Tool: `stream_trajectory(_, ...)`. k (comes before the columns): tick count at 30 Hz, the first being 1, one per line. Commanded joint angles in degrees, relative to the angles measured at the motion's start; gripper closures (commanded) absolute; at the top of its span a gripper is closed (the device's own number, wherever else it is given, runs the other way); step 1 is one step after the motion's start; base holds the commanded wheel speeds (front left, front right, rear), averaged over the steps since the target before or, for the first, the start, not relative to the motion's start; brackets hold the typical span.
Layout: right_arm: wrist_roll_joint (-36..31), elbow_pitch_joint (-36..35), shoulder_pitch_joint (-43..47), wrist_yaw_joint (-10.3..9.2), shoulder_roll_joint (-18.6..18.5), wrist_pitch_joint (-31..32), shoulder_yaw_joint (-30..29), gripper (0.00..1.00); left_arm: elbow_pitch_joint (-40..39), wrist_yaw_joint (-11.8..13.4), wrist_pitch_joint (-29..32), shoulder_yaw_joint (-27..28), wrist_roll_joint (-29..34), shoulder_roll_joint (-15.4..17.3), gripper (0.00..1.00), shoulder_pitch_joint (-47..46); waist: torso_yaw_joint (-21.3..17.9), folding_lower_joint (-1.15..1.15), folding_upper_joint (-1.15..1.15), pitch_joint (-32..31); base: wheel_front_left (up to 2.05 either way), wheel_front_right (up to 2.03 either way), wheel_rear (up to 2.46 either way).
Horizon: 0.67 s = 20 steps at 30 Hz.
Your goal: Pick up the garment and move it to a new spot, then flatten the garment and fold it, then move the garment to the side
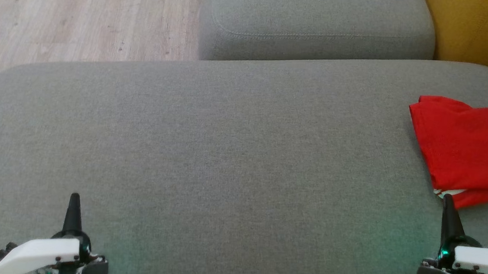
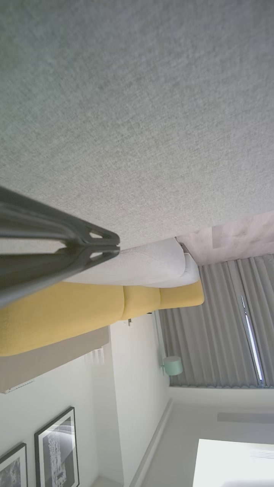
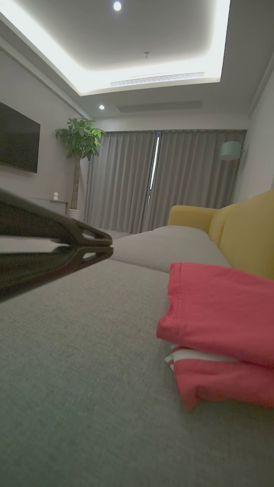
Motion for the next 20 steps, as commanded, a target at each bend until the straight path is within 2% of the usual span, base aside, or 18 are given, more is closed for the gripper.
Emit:
stream_trajectory(1, 1.61, -1.79, -3.88, 0.35, -0.13, 0.42, 0.66, 1.00, -1.44, -0.47, 0.36, 2.04, -1.28, 0.62, 1.00, -3.46, -0.01, 0.00, 0.00, 0.04, 0.00, 0.00, 0.00)
stream_trajectory(15, 11.41, -1.30, -6.26, 0.40, 0.09, 2.80, -0.37, 1.00, -0.59, -1.93, 2.76, 4.33, -10.38, 0.51, 1.00, -5.95, -0.22, 0.00, 0.00, 0.77, 0.00, 0.00, 0.00)
stream_trajectory(20, 11.33, -1.29, -6.27, 0.40, 0.16, 2.89, -0.47, 1.00, -0.58, -1.93, 2.86, 4.46, -10.27, 0.41, 1.00, -5.96, -0.22, 0.00, 0.00, 0.77, 0.00, 0.00, 0.00)
